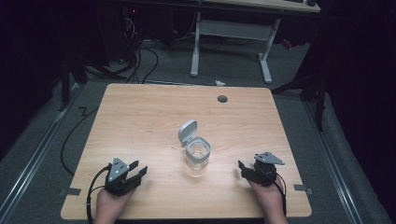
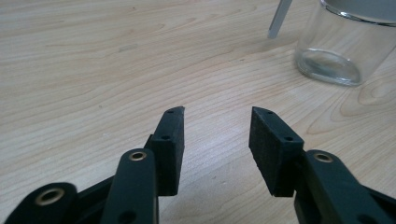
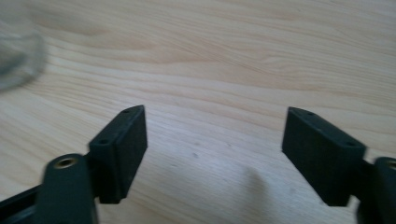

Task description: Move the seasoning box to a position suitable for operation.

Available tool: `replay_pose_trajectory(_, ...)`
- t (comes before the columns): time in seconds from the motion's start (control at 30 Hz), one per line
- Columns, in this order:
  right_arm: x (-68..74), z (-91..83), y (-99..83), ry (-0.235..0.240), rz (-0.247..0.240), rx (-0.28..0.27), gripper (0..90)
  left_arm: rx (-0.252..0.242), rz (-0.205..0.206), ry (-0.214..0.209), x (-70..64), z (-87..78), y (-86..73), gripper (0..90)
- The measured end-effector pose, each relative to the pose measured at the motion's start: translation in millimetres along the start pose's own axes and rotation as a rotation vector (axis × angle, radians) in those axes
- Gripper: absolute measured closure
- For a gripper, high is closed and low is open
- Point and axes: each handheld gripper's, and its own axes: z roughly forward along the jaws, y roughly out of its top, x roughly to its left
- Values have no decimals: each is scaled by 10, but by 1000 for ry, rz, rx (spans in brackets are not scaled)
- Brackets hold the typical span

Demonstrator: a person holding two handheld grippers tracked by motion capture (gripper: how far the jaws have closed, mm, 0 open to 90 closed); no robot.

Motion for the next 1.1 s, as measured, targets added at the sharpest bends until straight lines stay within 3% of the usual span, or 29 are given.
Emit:
replay_pose_trajectory(0.27, 19, -116, -53, 67, 12, -53, 458, 11, 14, -15, -42, 46, -9, 501)
replay_pose_trajectory(0.33, 68, -145, -33, 93, 23, -71, 519, 13, 20, -25, -47, 39, -14, 473)
replay_pose_trajectory(0.43, 117, -143, 6, 108, 15, -79, 542, 20, 21, -27, -44, 39, -22, 466)
replay_pose_trajectory(0.67, 235, 1, 235, 129, 9, -71, 617, 36, 10, -33, -28, 47, -38, 431)
replay_pose_trajectory(0.77, 339, 59, 296, 124, -30, -77, 677, 43, -5, -23, 5, 59, -37, 426)
replay_pose_trajectory(0.87, 439, 166, 337, 148, -54, -59, 802, 34, -28, -13, 37, 46, -16, 446)
replay_pose_trajectory(0.9, 439, 166, 337, 148, -54, -59, 802, 34, -28, -13, 37, 46, -16, 448)
replay_pose_trajectory(0.93, 482, 206, 355, 167, -53, -48, 879, 29, -29, -14, 31, 33, -11, 455)
replay_pose_trajectory(1.1, 589, 256, 408, 183, -92, -54, 900, 24, -8, -10, 27, 34, -21, 467)
